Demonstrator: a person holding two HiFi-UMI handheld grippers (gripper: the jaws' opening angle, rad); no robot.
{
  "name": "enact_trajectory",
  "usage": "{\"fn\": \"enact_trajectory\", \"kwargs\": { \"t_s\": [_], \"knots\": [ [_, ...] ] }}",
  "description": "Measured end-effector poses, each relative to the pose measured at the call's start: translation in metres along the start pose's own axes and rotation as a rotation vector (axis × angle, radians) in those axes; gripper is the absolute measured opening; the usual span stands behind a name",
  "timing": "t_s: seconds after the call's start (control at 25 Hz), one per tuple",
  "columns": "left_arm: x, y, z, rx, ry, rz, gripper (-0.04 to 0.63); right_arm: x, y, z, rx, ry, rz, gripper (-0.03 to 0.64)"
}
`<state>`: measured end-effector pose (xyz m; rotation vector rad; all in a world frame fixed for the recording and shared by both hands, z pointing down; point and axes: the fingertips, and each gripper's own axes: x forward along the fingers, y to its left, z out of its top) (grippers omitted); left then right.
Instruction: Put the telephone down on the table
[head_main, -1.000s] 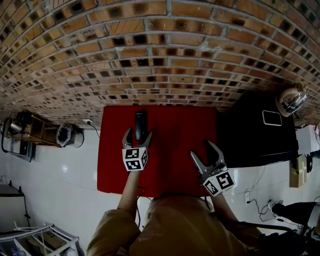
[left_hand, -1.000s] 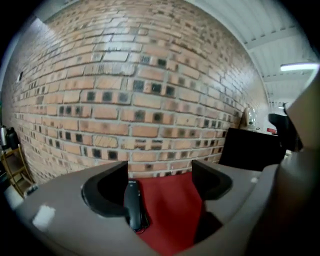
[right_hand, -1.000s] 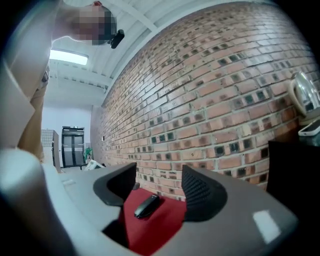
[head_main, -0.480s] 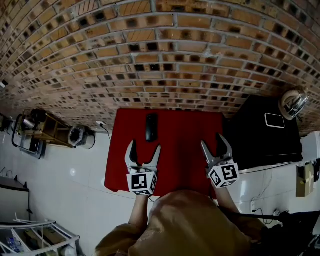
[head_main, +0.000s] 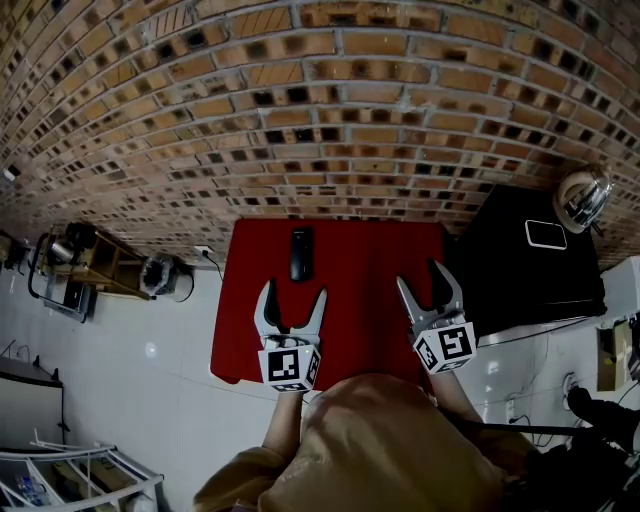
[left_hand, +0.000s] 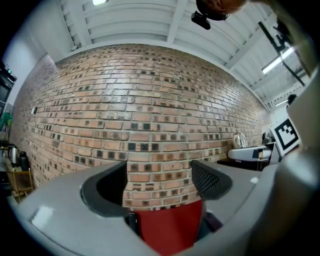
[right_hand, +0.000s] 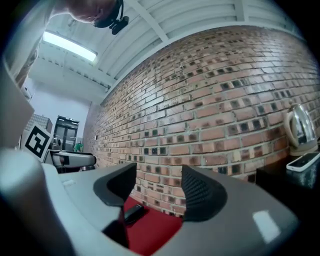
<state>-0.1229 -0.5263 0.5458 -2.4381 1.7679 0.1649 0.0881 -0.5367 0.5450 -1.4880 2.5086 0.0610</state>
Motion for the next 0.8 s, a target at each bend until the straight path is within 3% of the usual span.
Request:
{"fn": "enact_trajectory", "kwargs": {
  "t_s": [0.32, 0.52, 0.8],
  "knots": [
    [0.005, -0.018, 0.009, -0.04, -0.012, -0.036, 0.388, -0.011, -0.011, -0.004, 0.009, 0.005, -0.012, 0.272],
    [0.008, -0.026, 0.01, -0.015, -0.012, -0.063, 0.388, -0.017, -0.016, -0.004, 0.018, 0.004, -0.042, 0.272],
    [0.008, -0.03, -0.015, 0.014, 0.016, -0.02, 0.388, -0.021, -0.028, 0.003, -0.031, -0.011, -0.096, 0.272]
  ]
}}
